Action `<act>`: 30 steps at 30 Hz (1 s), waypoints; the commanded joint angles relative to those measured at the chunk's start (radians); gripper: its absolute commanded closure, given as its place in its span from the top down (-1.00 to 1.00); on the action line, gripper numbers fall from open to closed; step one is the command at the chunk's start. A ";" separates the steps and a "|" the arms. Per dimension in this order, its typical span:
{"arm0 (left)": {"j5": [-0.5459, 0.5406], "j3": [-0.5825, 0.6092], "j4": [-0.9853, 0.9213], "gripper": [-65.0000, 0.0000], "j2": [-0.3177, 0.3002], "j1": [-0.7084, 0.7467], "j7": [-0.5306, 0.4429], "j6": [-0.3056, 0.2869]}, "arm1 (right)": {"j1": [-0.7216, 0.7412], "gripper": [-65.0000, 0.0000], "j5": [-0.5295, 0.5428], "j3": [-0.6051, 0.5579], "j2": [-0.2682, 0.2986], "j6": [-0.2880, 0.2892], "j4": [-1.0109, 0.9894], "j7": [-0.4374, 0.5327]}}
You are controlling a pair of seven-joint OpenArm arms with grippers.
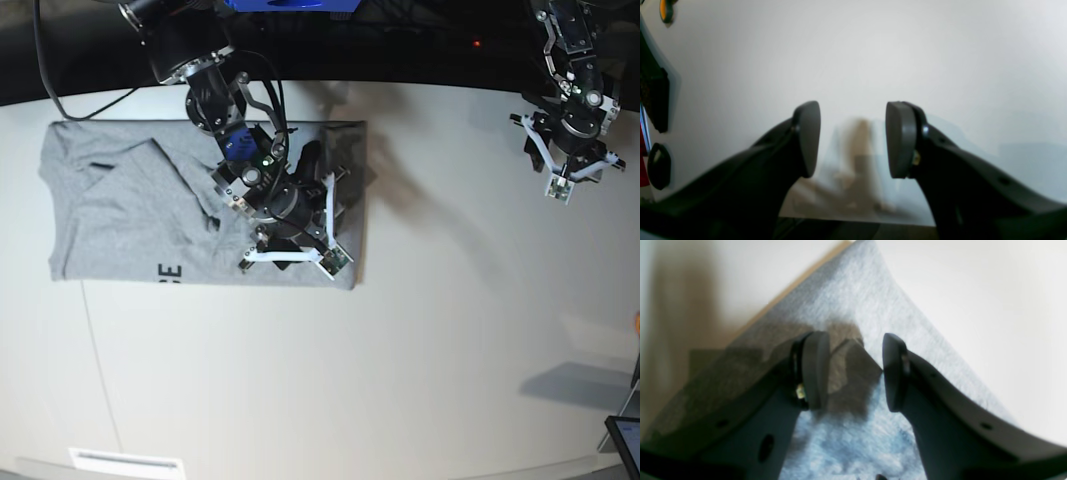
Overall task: Fold the T-shirt properly
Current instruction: 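Press the right gripper onto the folded stack to flatten it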
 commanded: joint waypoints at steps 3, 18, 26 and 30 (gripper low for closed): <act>0.001 -0.006 0.013 -0.05 -0.013 0.001 -0.010 0.003 | 0.016 -0.26 0.003 -0.002 -0.010 -0.003 -0.010 0.025; 0.001 -0.006 0.013 -0.05 -0.013 -0.001 -0.010 0.003 | 0.010 -0.97 0.003 0.001 -0.008 -0.003 -0.025 0.018; 0.002 -0.004 0.013 -0.05 -0.013 -0.004 -0.008 0.003 | -0.048 -0.98 0.003 0.055 -0.007 -0.003 0.081 -0.003; -0.001 -0.004 0.013 -0.05 -0.010 -0.007 -0.008 0.003 | -0.085 -0.98 0.003 0.089 -0.010 -0.003 0.124 -0.034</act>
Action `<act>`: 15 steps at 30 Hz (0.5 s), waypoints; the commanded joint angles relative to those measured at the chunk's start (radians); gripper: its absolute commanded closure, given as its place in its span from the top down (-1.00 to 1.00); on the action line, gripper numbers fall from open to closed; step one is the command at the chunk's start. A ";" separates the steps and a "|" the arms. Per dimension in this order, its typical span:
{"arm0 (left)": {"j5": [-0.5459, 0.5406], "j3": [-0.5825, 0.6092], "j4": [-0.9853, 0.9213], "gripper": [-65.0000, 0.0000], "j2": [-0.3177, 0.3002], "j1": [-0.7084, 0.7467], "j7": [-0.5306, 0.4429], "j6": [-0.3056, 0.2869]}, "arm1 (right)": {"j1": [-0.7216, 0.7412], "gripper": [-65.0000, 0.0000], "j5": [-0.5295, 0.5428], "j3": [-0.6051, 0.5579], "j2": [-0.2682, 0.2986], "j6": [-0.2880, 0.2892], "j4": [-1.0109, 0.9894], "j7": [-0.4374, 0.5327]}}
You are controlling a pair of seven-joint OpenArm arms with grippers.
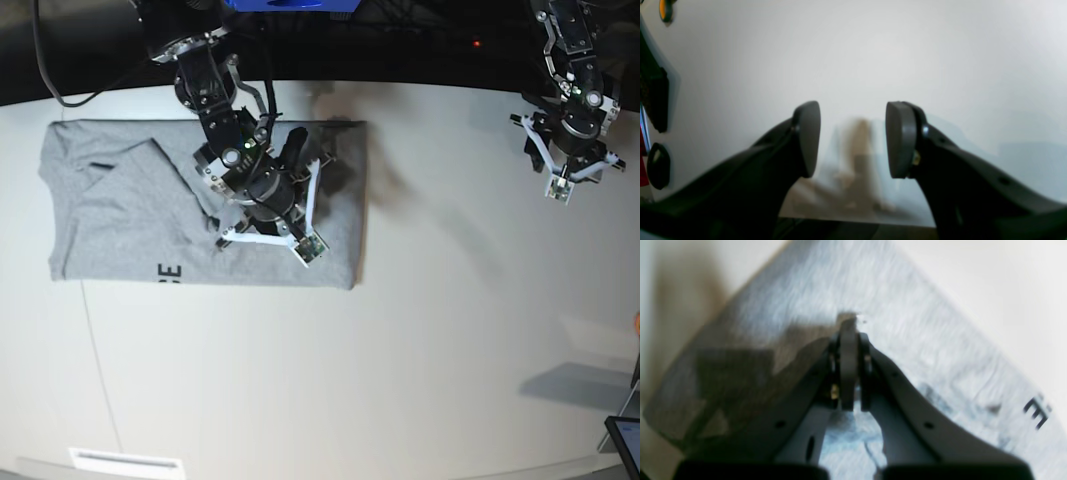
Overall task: Fold the T-shirt properly
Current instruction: 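Press the right gripper onto the folded stack to flatten it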
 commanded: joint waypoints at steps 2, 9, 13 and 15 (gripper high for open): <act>0.002 -0.005 0.014 -0.05 -0.003 -0.005 -0.012 0.003 | -0.007 -0.98 0.000 0.025 -0.009 -0.003 0.045 0.014; 0.002 -0.005 -0.023 -0.05 -0.003 -0.005 -0.016 0.003 | -0.084 -0.98 -0.005 0.029 -0.006 -0.003 0.106 0.014; 0.002 -0.005 -0.029 -0.05 -0.003 -0.005 -0.018 0.003 | -0.129 -0.98 -0.005 0.029 -0.004 -0.005 0.140 0.014; 0.002 -0.005 -0.029 -0.05 -0.003 -0.005 -0.018 0.003 | -0.141 -0.98 -0.005 0.029 -0.004 -0.005 0.143 0.014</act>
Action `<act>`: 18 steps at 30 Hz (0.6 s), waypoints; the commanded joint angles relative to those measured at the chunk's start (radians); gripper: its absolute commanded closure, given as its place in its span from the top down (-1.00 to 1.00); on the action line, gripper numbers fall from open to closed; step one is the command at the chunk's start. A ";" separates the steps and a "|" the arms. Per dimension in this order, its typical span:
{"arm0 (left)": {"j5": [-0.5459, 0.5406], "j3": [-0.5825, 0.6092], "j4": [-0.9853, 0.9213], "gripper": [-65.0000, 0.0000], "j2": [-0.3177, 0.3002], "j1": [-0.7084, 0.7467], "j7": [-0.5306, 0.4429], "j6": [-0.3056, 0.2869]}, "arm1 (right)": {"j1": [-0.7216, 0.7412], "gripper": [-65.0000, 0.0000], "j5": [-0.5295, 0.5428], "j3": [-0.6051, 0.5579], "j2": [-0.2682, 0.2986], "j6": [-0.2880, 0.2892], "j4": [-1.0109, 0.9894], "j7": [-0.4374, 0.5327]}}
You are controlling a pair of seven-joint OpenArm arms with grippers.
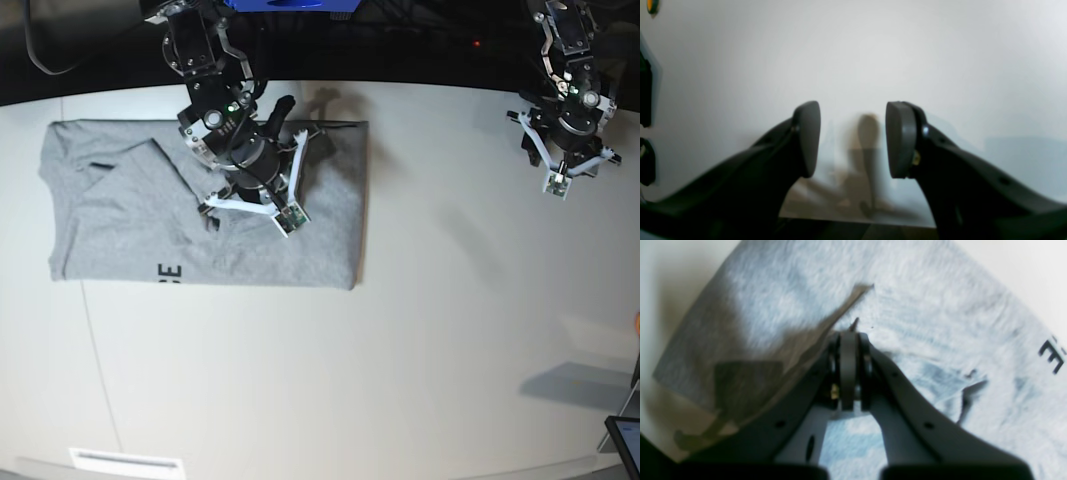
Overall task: Fold the T-shirt properly
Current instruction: 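Press the right gripper onto the folded stack to flatten it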
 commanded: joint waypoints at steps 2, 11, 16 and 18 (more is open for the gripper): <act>-0.001 -0.005 0.012 -0.05 -0.014 -0.003 -0.011 0.003 | -0.003 -0.98 0.002 -0.001 -0.007 -0.003 0.024 0.019; -0.001 -0.005 0.012 -0.05 -0.020 -0.004 -0.011 0.003 | -0.037 -0.98 0.002 0.094 -0.010 -0.005 0.065 0.019; -0.001 -0.005 0.012 -0.05 -0.017 -0.012 -0.011 0.003 | -0.042 -0.98 0.002 0.151 -0.008 -0.005 0.086 0.019; -0.001 0.012 0.009 -0.05 -0.017 -0.027 -0.011 0.003 | -0.049 -0.98 0.002 0.162 -0.008 -0.005 0.086 0.019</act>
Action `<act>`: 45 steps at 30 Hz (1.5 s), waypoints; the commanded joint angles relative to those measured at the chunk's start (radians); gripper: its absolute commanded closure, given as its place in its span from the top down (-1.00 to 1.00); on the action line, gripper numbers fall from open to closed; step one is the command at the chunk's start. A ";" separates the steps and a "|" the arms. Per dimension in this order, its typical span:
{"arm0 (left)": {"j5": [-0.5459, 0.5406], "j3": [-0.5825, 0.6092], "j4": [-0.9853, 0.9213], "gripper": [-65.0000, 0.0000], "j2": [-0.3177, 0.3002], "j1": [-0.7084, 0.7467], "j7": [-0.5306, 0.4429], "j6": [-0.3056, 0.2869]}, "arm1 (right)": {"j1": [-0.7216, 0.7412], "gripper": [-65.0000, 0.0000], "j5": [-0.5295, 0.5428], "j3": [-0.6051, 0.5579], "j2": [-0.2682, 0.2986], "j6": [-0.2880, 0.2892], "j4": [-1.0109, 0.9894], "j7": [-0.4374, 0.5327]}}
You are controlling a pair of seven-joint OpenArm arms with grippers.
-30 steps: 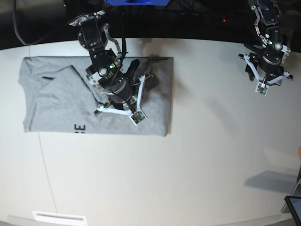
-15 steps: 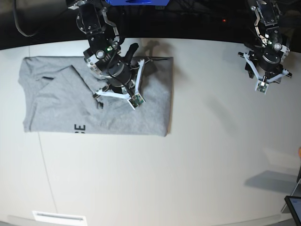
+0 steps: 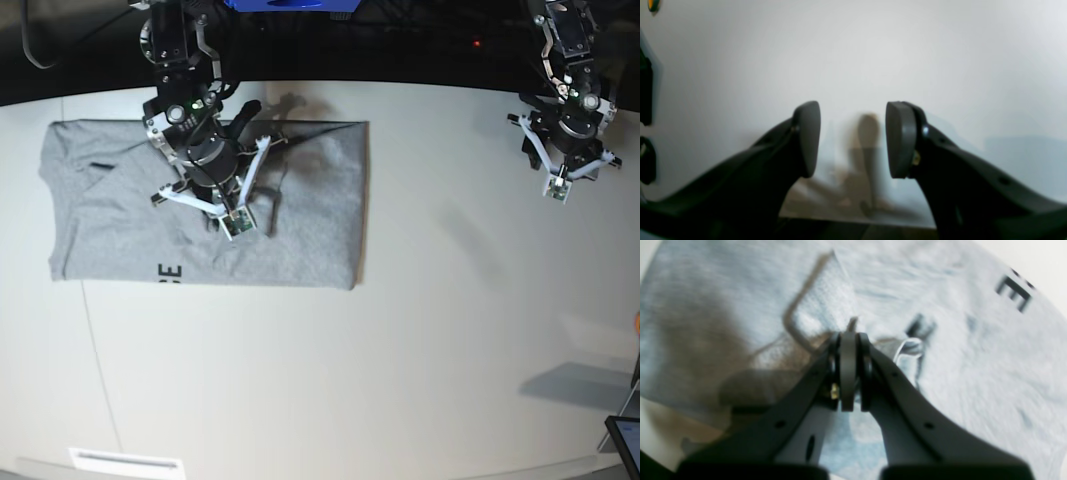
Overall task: Fold the T-shirt properly
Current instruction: 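Press the right gripper onto the folded stack to flatten it, then drag the right gripper along the shirt's folded edge toward its end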
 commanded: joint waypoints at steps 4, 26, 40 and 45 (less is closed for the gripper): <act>-0.005 0.033 -0.010 -0.05 -0.018 -0.015 -0.016 0.003 | -0.009 -0.98 0.005 -0.002 -0.005 -0.002 0.023 0.019; -0.005 0.046 -0.056 -0.05 -0.014 -0.044 -0.016 0.003 | -0.077 -0.98 0.005 0.048 -0.010 -0.002 0.066 0.019; -0.005 0.048 -0.078 -0.05 -0.011 -0.073 -0.016 0.003 | -0.132 -0.98 0.008 0.067 -0.013 -0.002 0.080 0.021; -0.005 0.089 -0.136 -0.05 -0.015 -0.094 -0.016 0.003 | -0.143 -0.98 0.010 0.062 -0.014 -0.045 0.081 0.025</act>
